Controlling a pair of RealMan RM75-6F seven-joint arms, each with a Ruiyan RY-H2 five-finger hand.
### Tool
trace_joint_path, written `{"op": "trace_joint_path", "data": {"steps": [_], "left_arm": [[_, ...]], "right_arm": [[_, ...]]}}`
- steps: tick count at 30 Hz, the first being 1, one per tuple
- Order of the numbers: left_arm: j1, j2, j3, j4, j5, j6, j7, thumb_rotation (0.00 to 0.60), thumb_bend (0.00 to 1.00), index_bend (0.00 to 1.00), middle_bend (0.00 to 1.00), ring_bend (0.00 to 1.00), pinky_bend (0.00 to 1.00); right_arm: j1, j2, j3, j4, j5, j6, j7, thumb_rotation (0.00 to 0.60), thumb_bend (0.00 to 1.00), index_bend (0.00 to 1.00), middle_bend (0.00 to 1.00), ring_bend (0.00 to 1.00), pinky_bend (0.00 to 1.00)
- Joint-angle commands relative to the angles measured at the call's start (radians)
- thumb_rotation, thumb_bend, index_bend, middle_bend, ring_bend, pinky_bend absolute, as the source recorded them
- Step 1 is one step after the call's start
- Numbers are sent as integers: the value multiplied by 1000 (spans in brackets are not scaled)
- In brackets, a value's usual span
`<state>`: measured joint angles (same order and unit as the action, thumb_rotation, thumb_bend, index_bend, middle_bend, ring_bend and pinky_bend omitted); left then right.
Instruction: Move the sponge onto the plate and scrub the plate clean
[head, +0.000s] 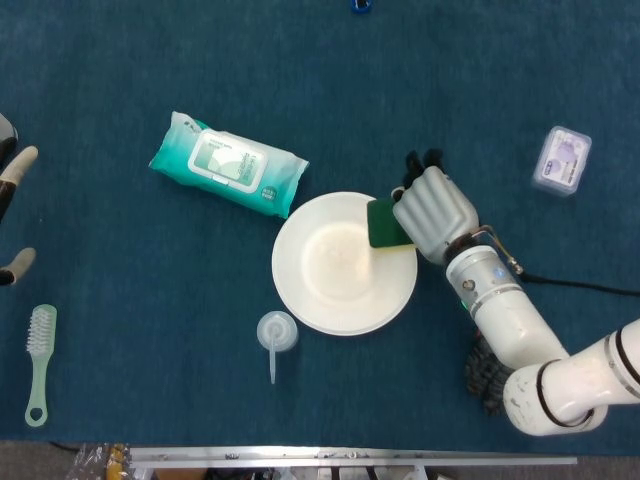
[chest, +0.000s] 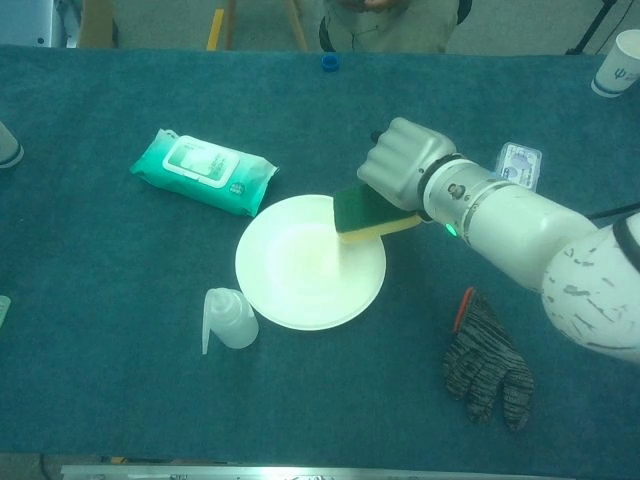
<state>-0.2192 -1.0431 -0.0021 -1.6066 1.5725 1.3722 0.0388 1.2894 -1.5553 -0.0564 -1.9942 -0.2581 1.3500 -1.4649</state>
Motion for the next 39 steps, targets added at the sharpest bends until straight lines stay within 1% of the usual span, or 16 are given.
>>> {"op": "trace_joint_path", "data": {"steps": [1, 5, 12, 18, 21, 25, 26, 28, 30, 33, 35, 39], "left_arm": [[1, 0, 0, 2, 0, 2, -2, 600, 215, 52, 20, 0, 82], [3, 1, 0, 4, -1, 4, -5, 600, 215, 52, 20, 0, 82], [6, 0, 1, 4, -4, 5, -5, 600, 215, 52, 20, 0, 82], [-1, -6, -2, 1, -1, -1, 2, 600, 215, 52, 20, 0, 81], [-6, -12, -7, 2, -8, -8, 5, 600, 215, 51, 20, 0, 82], [-15, -20, -11, 1, -11, -18, 10, 600, 215, 51, 20, 0, 81], [-16, -21, -11, 0, -11, -20, 12, 600, 215, 51, 20, 0, 81], [-19, -22, -11, -2, -12, -25, 17, 600, 215, 51, 20, 0, 82], [-20, -22, -11, -3, -15, -27, 21, 600, 215, 51, 20, 0, 82], [-20, -21, -12, -4, -21, -29, 21, 600, 215, 51, 20, 0, 81], [-20, -21, -13, -3, -25, -31, 22, 600, 215, 51, 20, 0, 82], [-20, -20, -15, -2, -30, -31, 21, 600, 215, 51, 20, 0, 82]], "right_arm": [[-4, 4, 5, -4, -16, -12, 13, 600, 351, 433, 291, 97, 204], [-5, -4, -2, -4, -38, -29, 20, 600, 351, 433, 291, 97, 204], [-21, 7, -22, -8, -39, -9, 24, 600, 351, 433, 290, 97, 203], [-69, 73, -64, -23, -64, -10, 86, 600, 351, 433, 291, 97, 203], [-107, 115, -89, -16, -88, -36, 146, 600, 352, 433, 291, 97, 204], [-140, 135, -112, 12, -131, -77, 199, 600, 350, 429, 288, 97, 204], [-146, 137, -114, 19, -139, -87, 209, 600, 340, 399, 273, 97, 204], [-157, 139, -119, 39, -154, -106, 227, 589, 286, 300, 225, 94, 204], [-166, 141, -114, 57, -164, -127, 252, 549, 197, 156, 156, 58, 204], [-178, 145, -108, 77, -183, -146, 280, 514, 153, 30, 83, 13, 204], [-186, 149, -102, 90, -196, -157, 302, 509, 147, 1, 53, 1, 204], [-202, 172, -86, 95, -216, -167, 342, 508, 147, 0, 23, 0, 204]]}}
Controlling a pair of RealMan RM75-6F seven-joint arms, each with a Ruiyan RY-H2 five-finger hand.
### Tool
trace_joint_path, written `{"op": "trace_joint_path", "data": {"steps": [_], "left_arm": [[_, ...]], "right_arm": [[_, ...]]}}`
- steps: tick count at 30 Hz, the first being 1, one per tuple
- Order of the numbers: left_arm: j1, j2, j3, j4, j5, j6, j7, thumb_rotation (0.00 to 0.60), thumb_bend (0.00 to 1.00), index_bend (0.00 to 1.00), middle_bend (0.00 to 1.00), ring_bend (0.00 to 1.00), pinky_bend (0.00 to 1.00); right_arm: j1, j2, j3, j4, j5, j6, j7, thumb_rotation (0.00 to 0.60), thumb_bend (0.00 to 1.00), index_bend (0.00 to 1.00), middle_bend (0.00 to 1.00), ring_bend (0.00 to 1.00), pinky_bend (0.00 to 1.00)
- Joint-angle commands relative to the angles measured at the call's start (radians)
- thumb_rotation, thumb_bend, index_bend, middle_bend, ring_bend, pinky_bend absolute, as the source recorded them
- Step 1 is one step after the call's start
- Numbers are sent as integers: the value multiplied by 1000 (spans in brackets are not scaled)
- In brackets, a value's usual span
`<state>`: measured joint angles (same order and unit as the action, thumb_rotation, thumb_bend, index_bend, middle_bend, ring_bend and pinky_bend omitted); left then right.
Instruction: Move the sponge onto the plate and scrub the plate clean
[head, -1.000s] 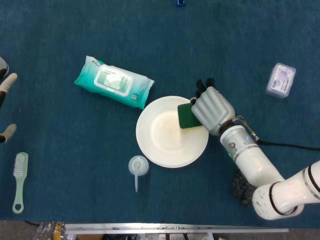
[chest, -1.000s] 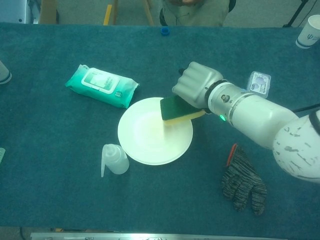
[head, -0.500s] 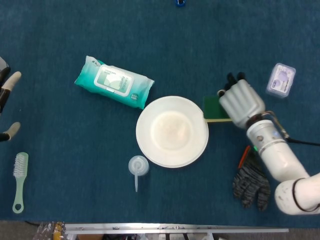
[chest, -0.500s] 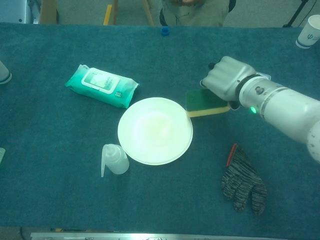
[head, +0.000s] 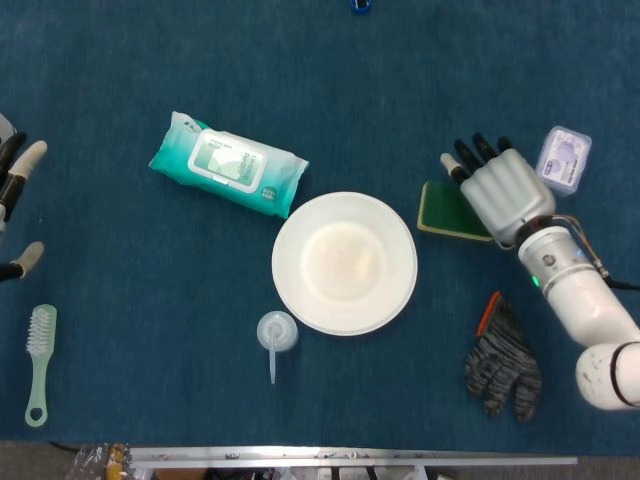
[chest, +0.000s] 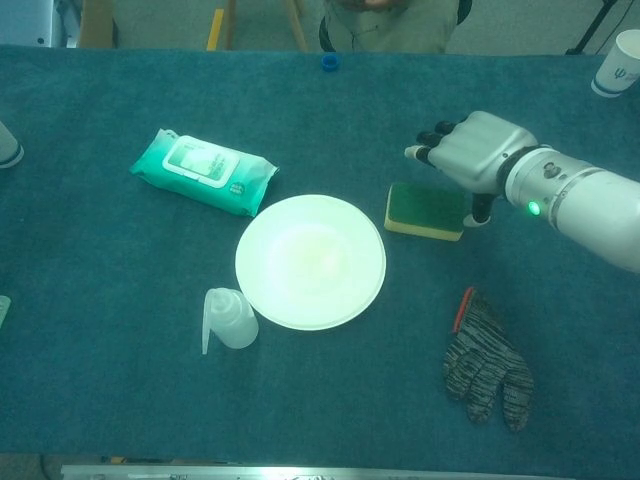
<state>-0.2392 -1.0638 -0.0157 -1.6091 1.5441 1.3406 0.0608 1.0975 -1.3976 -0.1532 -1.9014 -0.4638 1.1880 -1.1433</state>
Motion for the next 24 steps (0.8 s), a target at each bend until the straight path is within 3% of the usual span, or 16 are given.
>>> {"op": "trace_joint_path", "data": {"steps": [1, 6, 9, 13, 24], "left_arm": [[0, 0, -2, 0, -3, 1, -1, 600, 215, 51, 20, 0, 82], [6, -2, -14, 6, -17, 20, -15, 600, 215, 52, 20, 0, 81], [13, -10, -28, 18, -32, 39, -30, 600, 215, 52, 23, 0, 82], [22, -19, -48, 40, -61, 60, -46, 600, 215, 61, 29, 0, 82], [38, -61, -84, 97, -105, 111, 18, 600, 215, 62, 35, 0, 82]], "right_arm": [[-14, 21, 15, 2, -18, -6, 32, 506, 147, 0, 22, 0, 204], [-56, 80, 46, -9, -47, -6, 136, 511, 150, 0, 20, 0, 204], [-92, 114, 55, -6, -81, 0, 204, 558, 167, 0, 20, 0, 204], [-180, 162, 73, 10, -165, 36, 363, 600, 193, 0, 20, 0, 204], [-441, 276, 69, 47, -447, 166, 743, 600, 199, 0, 22, 0, 204]]}}
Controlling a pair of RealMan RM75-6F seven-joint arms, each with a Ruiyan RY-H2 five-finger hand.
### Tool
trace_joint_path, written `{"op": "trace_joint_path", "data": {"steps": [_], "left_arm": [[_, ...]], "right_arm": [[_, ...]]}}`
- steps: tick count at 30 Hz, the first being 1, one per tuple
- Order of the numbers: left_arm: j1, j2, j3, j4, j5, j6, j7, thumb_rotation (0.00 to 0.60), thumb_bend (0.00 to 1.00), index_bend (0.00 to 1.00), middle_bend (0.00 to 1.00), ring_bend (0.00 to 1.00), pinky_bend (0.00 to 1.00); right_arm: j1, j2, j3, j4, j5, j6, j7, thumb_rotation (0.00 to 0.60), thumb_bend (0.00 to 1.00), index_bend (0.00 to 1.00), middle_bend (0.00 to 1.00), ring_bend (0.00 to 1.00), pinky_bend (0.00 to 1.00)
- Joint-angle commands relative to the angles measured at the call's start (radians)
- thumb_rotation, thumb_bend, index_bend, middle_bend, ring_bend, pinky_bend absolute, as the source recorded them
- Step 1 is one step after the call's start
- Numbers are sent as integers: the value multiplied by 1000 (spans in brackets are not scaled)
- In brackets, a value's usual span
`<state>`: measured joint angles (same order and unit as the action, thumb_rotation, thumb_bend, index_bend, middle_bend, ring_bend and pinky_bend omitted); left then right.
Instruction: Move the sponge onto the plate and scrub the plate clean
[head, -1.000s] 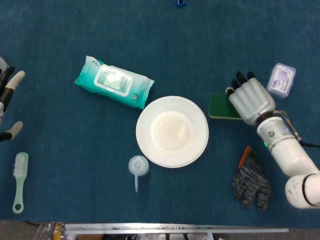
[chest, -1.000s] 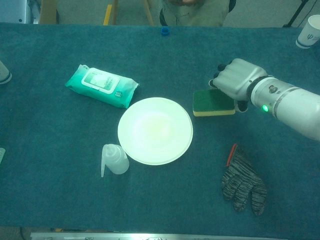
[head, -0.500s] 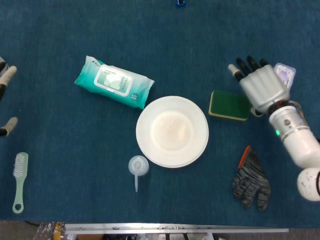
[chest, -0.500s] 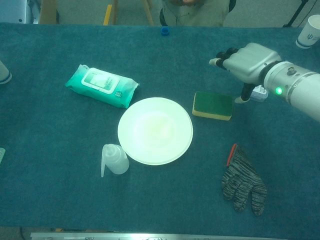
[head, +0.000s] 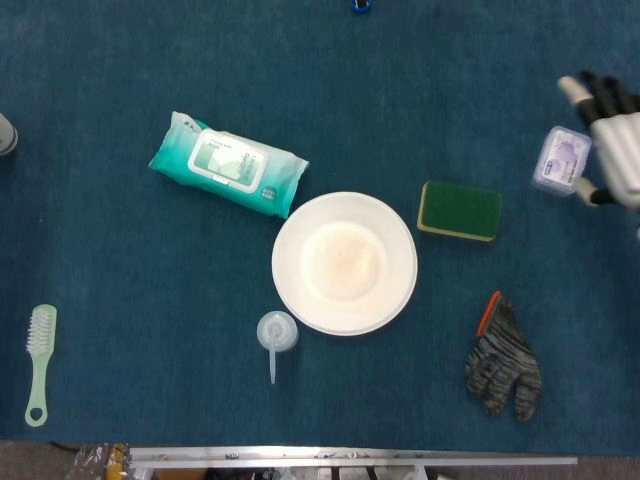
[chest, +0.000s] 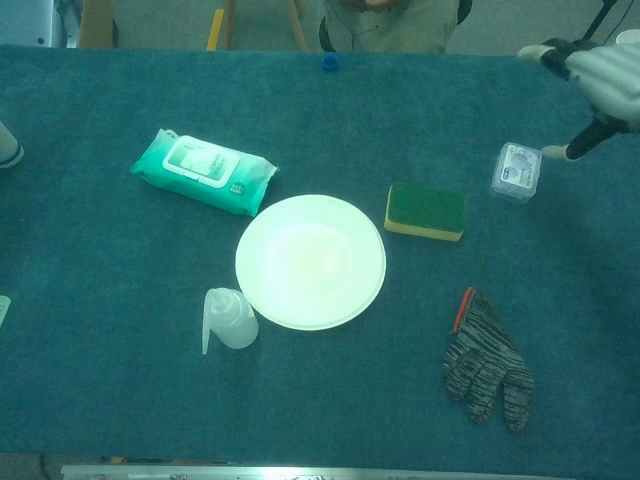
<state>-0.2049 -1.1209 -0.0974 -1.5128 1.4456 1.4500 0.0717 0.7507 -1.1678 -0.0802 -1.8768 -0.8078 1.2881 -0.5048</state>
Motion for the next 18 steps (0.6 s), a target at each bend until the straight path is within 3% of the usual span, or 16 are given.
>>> {"op": "trace_joint_path", "data": {"steps": [1, 12, 18], "left_arm": [[5, -5, -2, 1, -8, 4, 8, 600, 215, 62, 35, 0, 82], [40, -2, 10, -35, 6, 54, 47, 600, 215, 62, 35, 0, 82], [73, 10, 42, -75, 41, 86, 70, 600, 215, 62, 34, 0, 82]], "right_arm": [[-116, 52, -6, 27, -125, 80, 131, 600, 199, 0, 22, 0, 204], [-335, 88, -53, 81, -364, 237, 271, 600, 199, 0, 22, 0, 208], [-446, 95, -65, 86, -414, 309, 298, 600, 199, 0, 22, 0, 212]]}}
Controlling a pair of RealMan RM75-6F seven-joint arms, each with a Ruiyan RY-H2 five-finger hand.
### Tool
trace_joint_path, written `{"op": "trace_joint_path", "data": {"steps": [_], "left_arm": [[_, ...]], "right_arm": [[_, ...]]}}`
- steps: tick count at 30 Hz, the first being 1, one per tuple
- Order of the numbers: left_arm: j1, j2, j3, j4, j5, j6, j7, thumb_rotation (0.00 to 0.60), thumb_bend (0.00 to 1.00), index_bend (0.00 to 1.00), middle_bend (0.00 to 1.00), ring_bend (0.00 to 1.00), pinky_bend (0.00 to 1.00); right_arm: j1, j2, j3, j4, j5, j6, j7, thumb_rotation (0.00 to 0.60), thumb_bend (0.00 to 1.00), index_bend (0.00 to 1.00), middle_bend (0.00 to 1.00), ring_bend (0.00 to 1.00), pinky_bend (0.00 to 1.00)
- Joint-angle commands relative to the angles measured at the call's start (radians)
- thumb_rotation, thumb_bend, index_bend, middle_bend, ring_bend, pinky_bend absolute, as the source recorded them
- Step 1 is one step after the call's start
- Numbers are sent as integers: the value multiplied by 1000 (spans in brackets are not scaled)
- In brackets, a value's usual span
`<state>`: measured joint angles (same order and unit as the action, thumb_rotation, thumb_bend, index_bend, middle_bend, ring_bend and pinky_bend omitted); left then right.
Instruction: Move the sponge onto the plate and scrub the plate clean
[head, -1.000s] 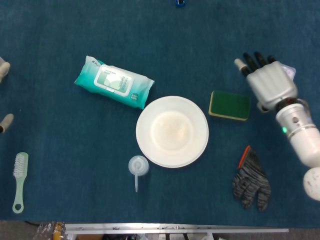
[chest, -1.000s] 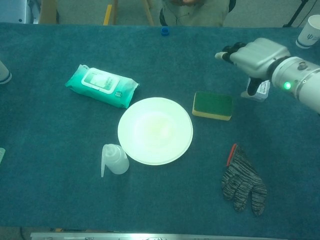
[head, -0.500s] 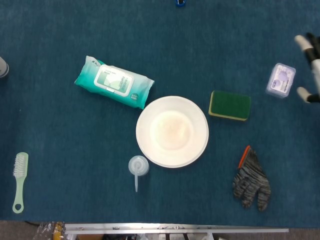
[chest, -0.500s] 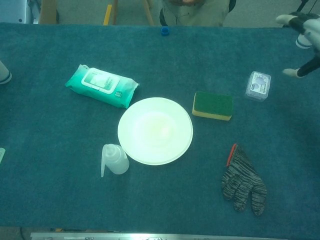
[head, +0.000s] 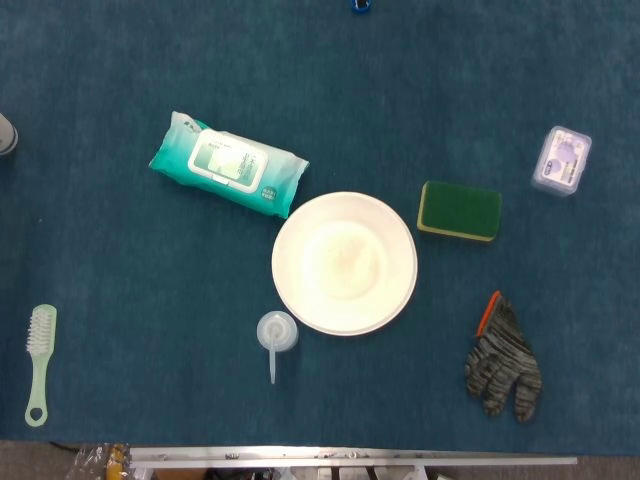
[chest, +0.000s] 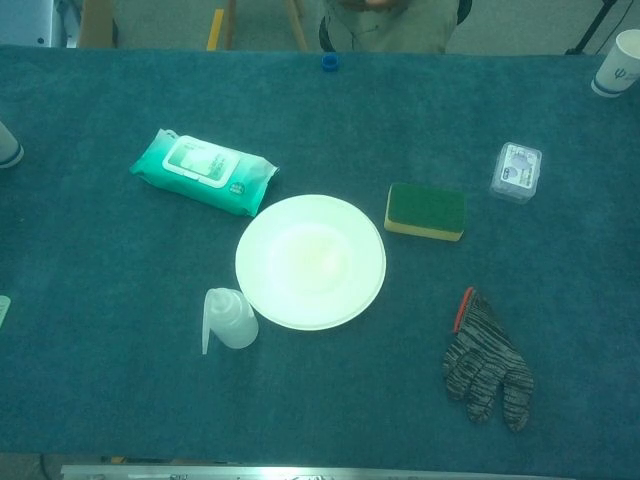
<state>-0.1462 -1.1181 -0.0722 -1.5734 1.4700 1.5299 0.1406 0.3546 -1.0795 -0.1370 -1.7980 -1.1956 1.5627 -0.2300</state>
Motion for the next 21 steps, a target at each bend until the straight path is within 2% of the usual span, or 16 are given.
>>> {"op": "trace_joint_path", "data": {"steps": [1, 9, 21], "left_arm": [[19, 8, 22, -21, 26, 12, 1, 600, 215, 62, 33, 0, 82], [56, -2, 55, -33, 64, 44, 10, 600, 215, 62, 33, 0, 82], [63, -5, 37, -44, 45, 42, 21, 600, 215, 62, 32, 0, 82]], "right_arm": [[-65, 8, -10, 10, -31, 40, 29, 600, 199, 0, 22, 0, 212], [-166, 20, -12, 14, -103, 85, 63, 600, 199, 0, 22, 0, 212], [-214, 29, 44, 28, -121, 42, 99, 600, 199, 0, 22, 0, 212]]}}
